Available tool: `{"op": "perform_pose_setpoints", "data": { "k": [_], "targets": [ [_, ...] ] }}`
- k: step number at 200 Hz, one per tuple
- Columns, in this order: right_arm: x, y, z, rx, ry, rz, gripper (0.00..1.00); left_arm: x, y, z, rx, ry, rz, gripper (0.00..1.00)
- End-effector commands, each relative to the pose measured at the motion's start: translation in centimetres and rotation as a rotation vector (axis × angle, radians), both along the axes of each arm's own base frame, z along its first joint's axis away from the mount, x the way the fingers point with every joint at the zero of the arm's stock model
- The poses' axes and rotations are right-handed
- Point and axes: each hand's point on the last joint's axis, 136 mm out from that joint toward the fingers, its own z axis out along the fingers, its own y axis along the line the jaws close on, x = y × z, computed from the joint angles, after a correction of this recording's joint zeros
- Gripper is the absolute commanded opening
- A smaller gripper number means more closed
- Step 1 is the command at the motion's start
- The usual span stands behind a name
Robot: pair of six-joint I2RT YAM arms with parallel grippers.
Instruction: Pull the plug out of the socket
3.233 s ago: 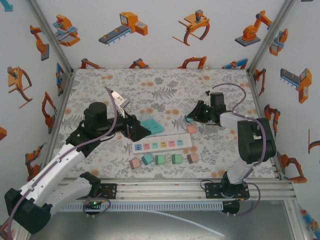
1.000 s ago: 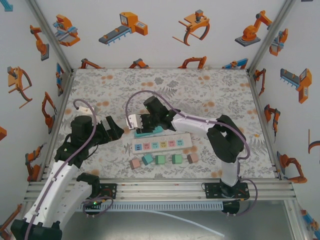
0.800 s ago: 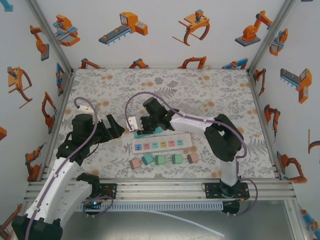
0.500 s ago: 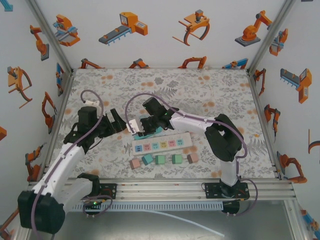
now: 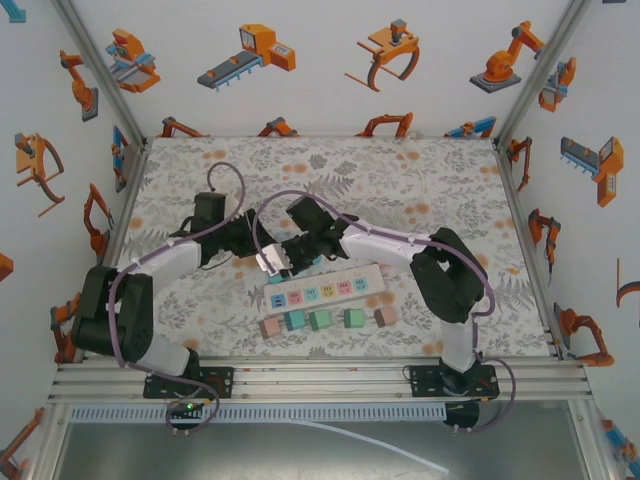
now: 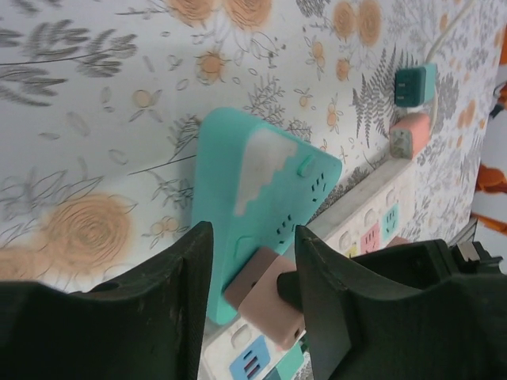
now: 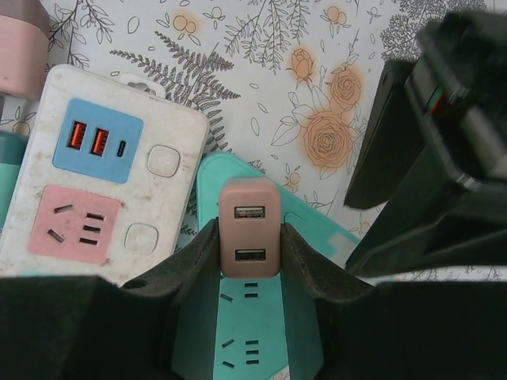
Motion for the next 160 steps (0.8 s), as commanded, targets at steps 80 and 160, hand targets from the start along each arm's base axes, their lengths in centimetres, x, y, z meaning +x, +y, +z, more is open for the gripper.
{"op": "perform_pose_setpoints", "data": {
  "k": [80,160],
  "targets": [
    [1.7,1.2,3.6,0.105,0.065,-0.067,0.25,-4.2,-0.1,-7.6,0.193,0.122,-0.062,0.37],
    [3.9,2.3,6.9,0.131,0.147,-0.164,0.18,-6.8,3.8,-10.8,0.438,0.162,-0.050,0.33]
  ]
}}
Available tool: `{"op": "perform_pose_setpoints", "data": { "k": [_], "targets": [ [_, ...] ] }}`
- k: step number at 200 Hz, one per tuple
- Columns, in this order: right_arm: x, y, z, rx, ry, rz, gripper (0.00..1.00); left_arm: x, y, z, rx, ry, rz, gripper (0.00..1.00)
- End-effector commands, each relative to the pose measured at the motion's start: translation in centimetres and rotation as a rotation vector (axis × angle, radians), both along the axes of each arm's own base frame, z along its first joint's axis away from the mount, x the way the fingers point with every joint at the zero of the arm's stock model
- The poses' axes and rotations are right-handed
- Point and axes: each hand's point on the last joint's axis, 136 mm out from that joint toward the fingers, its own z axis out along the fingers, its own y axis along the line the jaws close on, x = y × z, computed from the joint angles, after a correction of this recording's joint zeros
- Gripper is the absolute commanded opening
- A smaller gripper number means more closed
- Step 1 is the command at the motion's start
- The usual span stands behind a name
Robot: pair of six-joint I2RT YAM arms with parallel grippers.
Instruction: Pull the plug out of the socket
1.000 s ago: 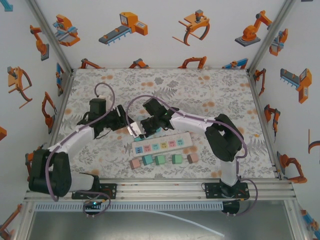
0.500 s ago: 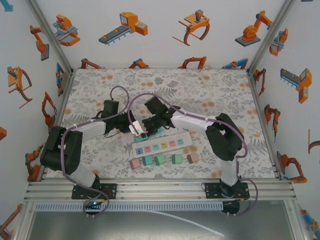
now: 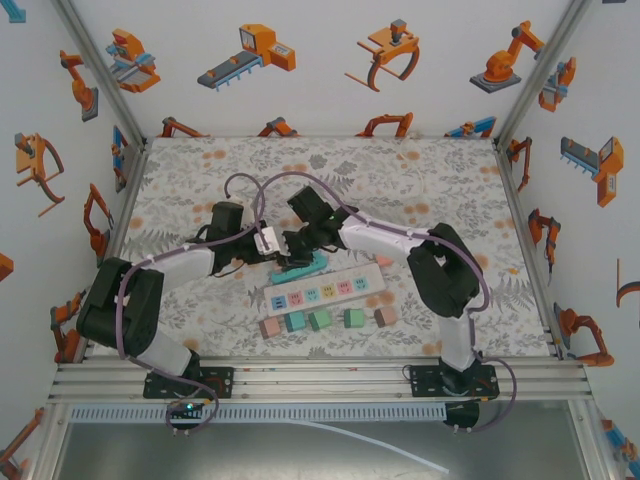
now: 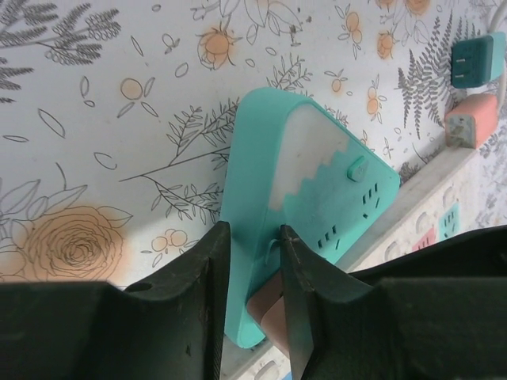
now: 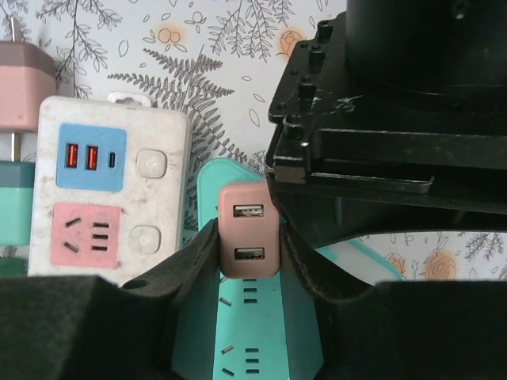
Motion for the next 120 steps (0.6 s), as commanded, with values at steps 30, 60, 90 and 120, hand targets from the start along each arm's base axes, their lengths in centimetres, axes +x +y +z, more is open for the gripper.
{"op": "perform_pose_setpoints", "data": {
  "k": [30,60,90,120],
  "targets": [
    [0.7,2.5,5.3,0.063,-0.175,0.034,0.17,-5.5,4.9,-8.0,0.318,0.219,-0.013,0.33],
    [0.0,3.0,6.4,0.093,-0.116,0.025,0.14,-5.4,4.9,-7.9,0.322,0.214,-0.017,0.33],
    [0.9,3.3,7.7,0.122,-0.089,-0.035,0.14,-5.3,5.3,-7.7,0.321,0.210,-0.006,0.32],
    [0.6,3.3,8.8,0.164,-0.073,-0.015,0.14,-5.3,5.4,-7.6,0.316,0.210,-0.004,0.32]
  ]
}}
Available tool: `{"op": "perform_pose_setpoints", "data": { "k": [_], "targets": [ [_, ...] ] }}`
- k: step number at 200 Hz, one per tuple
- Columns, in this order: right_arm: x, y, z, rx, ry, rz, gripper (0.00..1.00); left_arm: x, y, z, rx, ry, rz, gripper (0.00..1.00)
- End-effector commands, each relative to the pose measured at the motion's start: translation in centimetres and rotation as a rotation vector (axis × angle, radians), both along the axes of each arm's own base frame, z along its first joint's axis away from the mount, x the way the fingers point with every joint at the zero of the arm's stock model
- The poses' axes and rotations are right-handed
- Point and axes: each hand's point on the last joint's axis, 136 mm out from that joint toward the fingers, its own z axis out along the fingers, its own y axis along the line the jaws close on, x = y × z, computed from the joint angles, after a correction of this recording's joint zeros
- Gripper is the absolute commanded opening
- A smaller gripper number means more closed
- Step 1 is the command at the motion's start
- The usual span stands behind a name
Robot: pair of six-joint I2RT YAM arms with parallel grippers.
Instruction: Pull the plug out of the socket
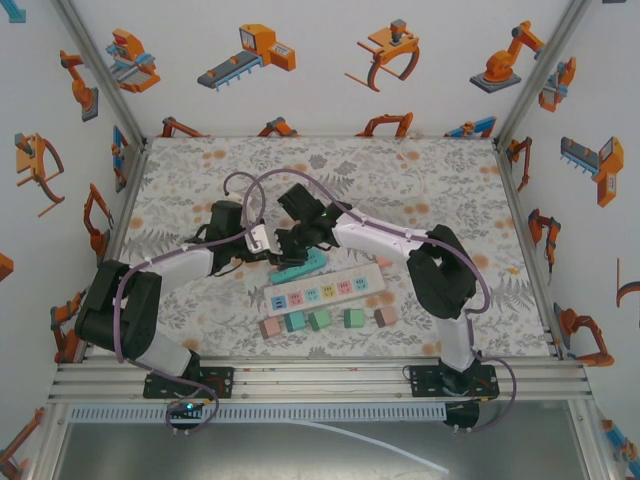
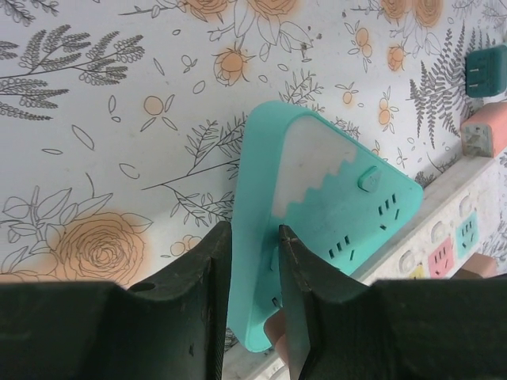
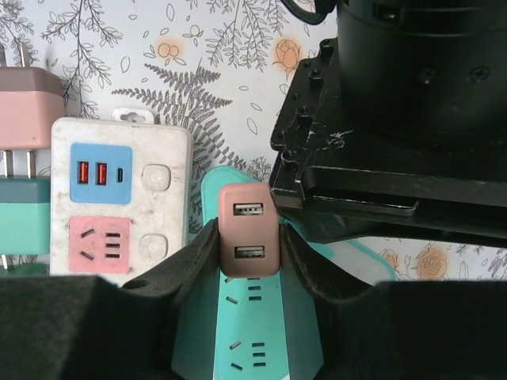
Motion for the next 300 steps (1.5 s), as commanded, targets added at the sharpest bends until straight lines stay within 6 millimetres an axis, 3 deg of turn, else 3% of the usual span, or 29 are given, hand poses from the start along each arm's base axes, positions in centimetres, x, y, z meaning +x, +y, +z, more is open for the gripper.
{"op": "perform_pose_setpoints", "data": {
  "k": [1,51,81,131,167,192,218,245,273,300],
  "targets": [
    [1.1,2.2,7.5,0.216,-0.071,0.013,0.14,-5.8,4.8,-8.0,0.277,0.250,-0.001,0.32],
    [1.4,0.6,8.3,0.239,-0.063,-0.031,0.13,-5.3,4.2,-7.0,0.215,0.231,-0.005,0.33],
    [1.3,-0.9,9.2,0.252,-0.059,-0.101,0.11,-3.9,2.8,-4.4,0.146,0.178,-0.024,0.40],
    [2.6,-4.5,12.0,0.326,0.057,-0.411,0.10,-2.0,0.2,0.1,0.018,0.084,-0.069,0.55],
    [5.9,-8.4,14.3,0.409,0.273,-0.767,0.10,-2.8,-1.4,4.0,-0.078,-0.015,-0.129,0.65],
    [8.7,-12.3,14.2,0.490,0.457,-0.999,0.10,-4.6,-2.4,7.9,-0.146,-0.127,-0.197,0.72],
    [11.3,-16.8,11.9,0.545,0.613,-1.228,0.08,-7.9,-3.8,12.0,-0.228,-0.257,-0.320,0.76],
    [12.7,-20.2,8.3,0.531,0.704,-1.397,0.08,-11.7,-4.5,14.8,-0.268,-0.365,-0.415,0.78],
    [12.9,-21.0,4.4,0.476,0.732,-1.463,0.08,-14.2,-3.6,15.9,-0.277,-0.425,-0.411,0.79],
    [13.3,-20.8,0.6,0.414,0.761,-1.496,0.11,-14.8,-1.5,15.6,-0.239,-0.450,-0.328,0.84]
  ]
}}
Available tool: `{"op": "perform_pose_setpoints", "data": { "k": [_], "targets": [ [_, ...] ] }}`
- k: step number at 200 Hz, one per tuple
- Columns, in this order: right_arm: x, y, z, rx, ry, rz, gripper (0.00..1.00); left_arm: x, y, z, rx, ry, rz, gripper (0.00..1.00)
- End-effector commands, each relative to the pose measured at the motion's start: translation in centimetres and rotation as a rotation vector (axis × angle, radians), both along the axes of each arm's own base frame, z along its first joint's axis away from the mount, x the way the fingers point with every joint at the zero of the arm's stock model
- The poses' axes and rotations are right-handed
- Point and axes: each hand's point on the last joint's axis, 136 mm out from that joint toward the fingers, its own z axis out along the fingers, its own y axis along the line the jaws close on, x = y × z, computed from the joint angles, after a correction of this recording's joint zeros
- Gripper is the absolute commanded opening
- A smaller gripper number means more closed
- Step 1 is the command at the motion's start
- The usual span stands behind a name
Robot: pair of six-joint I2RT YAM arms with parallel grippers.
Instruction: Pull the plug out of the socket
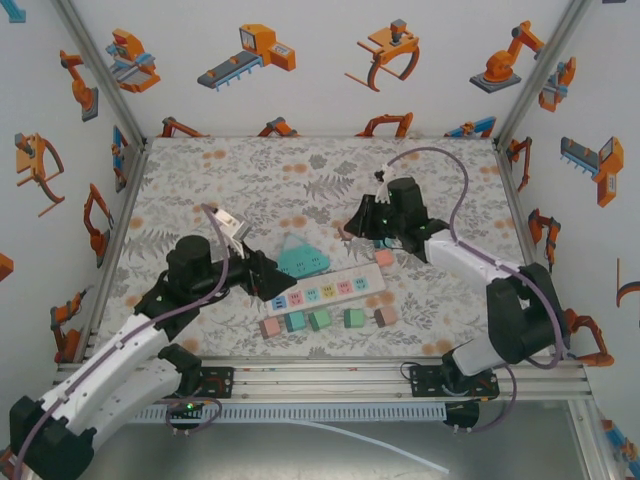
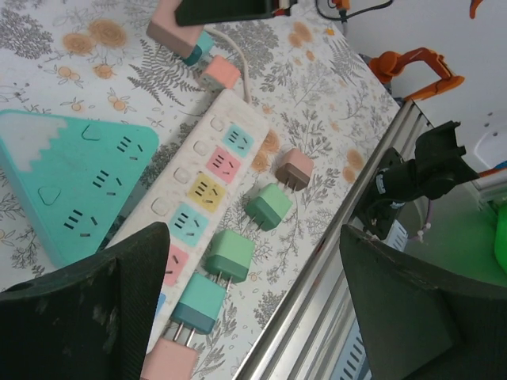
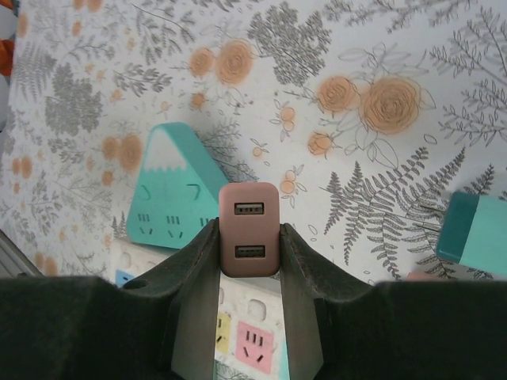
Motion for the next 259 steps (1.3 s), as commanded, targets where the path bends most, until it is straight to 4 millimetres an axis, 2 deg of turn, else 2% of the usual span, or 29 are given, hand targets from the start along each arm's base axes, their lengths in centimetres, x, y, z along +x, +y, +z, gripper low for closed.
{"op": "perform_pose_setpoints", "data": {
  "k": [1,27,43,59,88,106,129,150,171,192,207,219,238,259],
  "targets": [
    [0.9,0.2,-2.0,0.021,0.029,-0.040,0.11,-0.3,1.8,-1.3,0.046,-0.003,0.079,0.84],
    [1.2,0.1,-4.5,0.007,0.060,-0.058,0.15,0.7,4.8,-3.0,0.117,0.031,0.261,0.96],
    [1.3,-0.3,-5.7,-0.012,0.071,-0.078,0.18,1.2,6.6,-4.4,0.184,0.066,0.355,1.00],
    [1.0,-0.8,-7.1,-0.041,0.096,-0.093,0.23,1.6,7.7,-5.4,0.231,0.093,0.423,0.99],
    [0.3,-2.1,-8.4,-0.094,0.124,-0.135,0.38,2.7,10.7,-6.5,0.294,0.120,0.605,0.98],
    [-0.1,-2.7,-8.2,-0.110,0.112,-0.149,0.42,3.4,12.1,-6.5,0.316,0.101,0.687,0.97],
    [-0.4,-3.3,-7.4,-0.133,0.093,-0.154,0.45,4.1,12.9,-6.6,0.324,0.072,0.749,0.97],
    [-0.7,-3.9,-5.8,-0.148,0.060,-0.160,0.46,4.7,13.5,-6.8,0.352,0.054,0.789,0.97],
    [-0.9,-5.2,-3.4,-0.168,0.001,-0.184,0.46,5.4,15.1,-6.5,0.399,0.018,0.879,0.97],
    [-0.8,-8.1,-0.9,-0.216,-0.075,-0.261,0.47,6.0,17.1,-5.5,0.447,-0.053,0.993,0.97],
    [-0.7,-11.1,0.7,-0.271,-0.141,-0.347,0.50,6.5,18.5,-4.7,0.490,-0.122,1.067,0.97],
    [-0.7,-13.7,1.7,-0.312,-0.183,-0.433,0.58,6.8,19.6,-4.3,0.519,-0.164,1.130,0.97],
    [-1.0,-18.0,2.7,-0.412,-0.237,-0.577,0.67,7.3,20.9,-4.2,0.548,-0.206,1.180,0.97],
    [-1.7,-22.1,2.6,-0.529,-0.242,-0.712,0.75,8.0,21.4,-4.9,0.573,-0.254,1.168,0.97]
  ]
}}
